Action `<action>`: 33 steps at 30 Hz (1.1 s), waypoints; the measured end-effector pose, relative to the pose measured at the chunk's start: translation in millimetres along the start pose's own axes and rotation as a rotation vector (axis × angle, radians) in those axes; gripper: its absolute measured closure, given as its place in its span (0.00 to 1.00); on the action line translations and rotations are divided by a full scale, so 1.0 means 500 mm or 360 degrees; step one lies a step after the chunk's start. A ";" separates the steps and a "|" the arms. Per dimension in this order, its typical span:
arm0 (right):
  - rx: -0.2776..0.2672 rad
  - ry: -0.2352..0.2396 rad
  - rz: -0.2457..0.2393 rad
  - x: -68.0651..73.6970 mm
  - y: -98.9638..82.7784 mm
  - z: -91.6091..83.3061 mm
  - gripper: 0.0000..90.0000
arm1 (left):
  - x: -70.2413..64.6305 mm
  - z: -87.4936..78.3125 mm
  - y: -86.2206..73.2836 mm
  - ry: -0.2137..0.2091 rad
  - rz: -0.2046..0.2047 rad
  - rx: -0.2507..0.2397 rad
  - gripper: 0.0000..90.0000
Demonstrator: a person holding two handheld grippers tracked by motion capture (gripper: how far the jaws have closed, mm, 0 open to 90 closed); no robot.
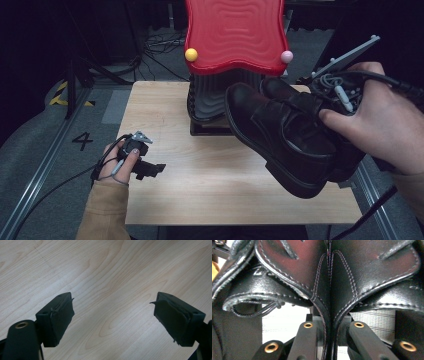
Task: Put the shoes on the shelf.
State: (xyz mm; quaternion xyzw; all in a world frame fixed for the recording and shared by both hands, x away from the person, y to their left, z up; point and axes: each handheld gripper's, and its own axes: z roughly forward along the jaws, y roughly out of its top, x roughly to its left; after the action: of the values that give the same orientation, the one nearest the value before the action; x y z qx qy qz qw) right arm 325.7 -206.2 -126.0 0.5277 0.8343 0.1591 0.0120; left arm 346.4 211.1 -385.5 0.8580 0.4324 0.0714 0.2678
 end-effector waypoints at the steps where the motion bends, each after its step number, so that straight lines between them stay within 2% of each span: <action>1: -0.0008 0.0008 0.0004 0.002 0.004 -0.010 0.91 | 0.000 0.000 0.000 0.0001 -0.0001 0.0000 0.19; 10: -0.0062 0.0014 0.0006 0.021 0.034 -0.064 0.91 | 0.002 -0.001 -0.001 -0.0001 -0.0009 -0.0002 0.19; 18: -0.0126 0.0005 0.0038 0.028 0.089 -0.093 0.92 | 0.003 -0.004 -0.003 -0.0004 -0.0009 -0.0007 0.18; 24: -0.0173 -0.0044 0.0105 0.025 0.155 -0.108 0.92 | 0.007 -0.003 -0.004 -0.0006 -0.0017 -0.0006 0.19; 25: -0.0173 -0.0044 0.0105 0.025 0.155 -0.108 0.92 | 0.008 -0.003 -0.004 -0.0007 -0.0025 -0.0004 0.19; 31: -0.0240 -0.0082 0.0142 0.024 0.224 -0.120 0.91 | 0.016 0.000 -0.006 -0.0015 -0.0027 -0.0007 0.19; 33: -0.0255 -0.0088 0.0156 0.024 0.249 -0.123 0.91 | 0.018 0.002 -0.008 -0.0022 -0.0047 -0.0010 0.19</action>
State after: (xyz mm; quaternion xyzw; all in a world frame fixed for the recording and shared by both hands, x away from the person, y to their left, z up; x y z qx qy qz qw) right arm 417.8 -162.2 -31.2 0.5695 0.7914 0.2111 0.0692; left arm 349.5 219.5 -389.3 0.8512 0.4430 0.0629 0.2744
